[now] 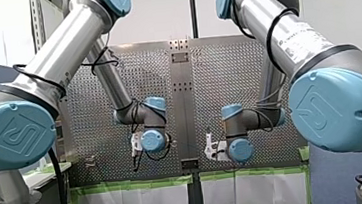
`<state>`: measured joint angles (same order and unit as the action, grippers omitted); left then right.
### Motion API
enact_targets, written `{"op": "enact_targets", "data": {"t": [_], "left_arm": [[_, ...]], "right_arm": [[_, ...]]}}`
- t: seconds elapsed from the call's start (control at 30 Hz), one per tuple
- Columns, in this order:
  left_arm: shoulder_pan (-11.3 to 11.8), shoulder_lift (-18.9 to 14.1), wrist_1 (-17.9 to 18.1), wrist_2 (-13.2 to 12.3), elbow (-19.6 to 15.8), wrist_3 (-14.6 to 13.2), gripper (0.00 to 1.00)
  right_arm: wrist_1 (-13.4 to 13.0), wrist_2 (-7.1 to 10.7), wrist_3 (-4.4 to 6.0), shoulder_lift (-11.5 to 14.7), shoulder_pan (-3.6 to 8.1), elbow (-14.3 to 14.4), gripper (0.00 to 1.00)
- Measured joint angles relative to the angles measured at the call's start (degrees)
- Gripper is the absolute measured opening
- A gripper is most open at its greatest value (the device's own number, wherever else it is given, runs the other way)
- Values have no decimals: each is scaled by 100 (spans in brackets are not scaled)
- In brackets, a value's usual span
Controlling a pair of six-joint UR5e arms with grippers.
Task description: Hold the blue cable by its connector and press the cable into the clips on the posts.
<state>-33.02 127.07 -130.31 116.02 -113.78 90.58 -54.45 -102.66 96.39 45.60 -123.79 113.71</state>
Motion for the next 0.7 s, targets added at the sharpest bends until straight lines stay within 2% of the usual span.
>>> {"op": "enact_targets", "data": {"t": [0.4, 0.7], "left_arm": [[-187, 170, 137, 11, 128, 69, 0], [-414, 556, 33, 93, 522, 185, 0]], "right_arm": [[-234, 1, -4, -68, 200, 171, 0], [-613, 93, 45, -168, 372, 364, 0]]}}
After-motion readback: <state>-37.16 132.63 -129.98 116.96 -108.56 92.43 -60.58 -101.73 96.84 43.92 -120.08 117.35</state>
